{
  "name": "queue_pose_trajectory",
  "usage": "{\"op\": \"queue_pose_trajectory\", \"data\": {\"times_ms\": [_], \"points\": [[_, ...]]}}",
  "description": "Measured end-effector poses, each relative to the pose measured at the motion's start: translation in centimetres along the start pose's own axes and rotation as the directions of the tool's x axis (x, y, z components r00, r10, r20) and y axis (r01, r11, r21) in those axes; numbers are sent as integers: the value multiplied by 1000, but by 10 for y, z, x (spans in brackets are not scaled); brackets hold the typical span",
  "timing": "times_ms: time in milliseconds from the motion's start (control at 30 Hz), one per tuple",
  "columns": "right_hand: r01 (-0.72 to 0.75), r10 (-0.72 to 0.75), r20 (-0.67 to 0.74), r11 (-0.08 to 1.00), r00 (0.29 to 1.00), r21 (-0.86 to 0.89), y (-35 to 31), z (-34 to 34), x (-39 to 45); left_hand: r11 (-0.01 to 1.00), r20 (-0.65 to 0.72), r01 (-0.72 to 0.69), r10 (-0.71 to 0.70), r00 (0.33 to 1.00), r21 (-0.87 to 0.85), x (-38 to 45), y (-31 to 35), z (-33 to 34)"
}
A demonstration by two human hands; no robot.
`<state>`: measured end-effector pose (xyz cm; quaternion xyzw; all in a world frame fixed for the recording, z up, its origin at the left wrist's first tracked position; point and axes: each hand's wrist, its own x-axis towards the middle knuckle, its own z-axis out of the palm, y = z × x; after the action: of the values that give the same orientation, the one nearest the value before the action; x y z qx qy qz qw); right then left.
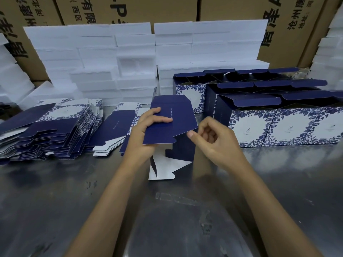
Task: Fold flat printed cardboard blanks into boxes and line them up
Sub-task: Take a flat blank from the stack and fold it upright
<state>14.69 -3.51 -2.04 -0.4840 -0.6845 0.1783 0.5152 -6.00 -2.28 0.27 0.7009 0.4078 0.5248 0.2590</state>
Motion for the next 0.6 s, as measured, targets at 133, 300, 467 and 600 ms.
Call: {"op": "queue_pose_trajectory", "data": {"times_ms": [133, 300, 467, 600], "points": [[-7, 10, -21, 994, 1000, 109, -15, 0, -5, 1000, 27, -9, 9, 1000, -10, -3, -2, 6], [12, -12, 3, 1000, 1000, -24, -20, 0, -6, 991, 58, 76, -70, 996, -110, -8, 4, 24], [-53, 52, 51, 999, 997, 13, -14, -8, -3, 984, 216, 156, -135, 967, -86, -2, -1, 19], [-58, 56, 110, 998, 992, 11, -10, -10, -1, 990, 383, 140, -143, 912, 35, 0, -10, 4]]}}
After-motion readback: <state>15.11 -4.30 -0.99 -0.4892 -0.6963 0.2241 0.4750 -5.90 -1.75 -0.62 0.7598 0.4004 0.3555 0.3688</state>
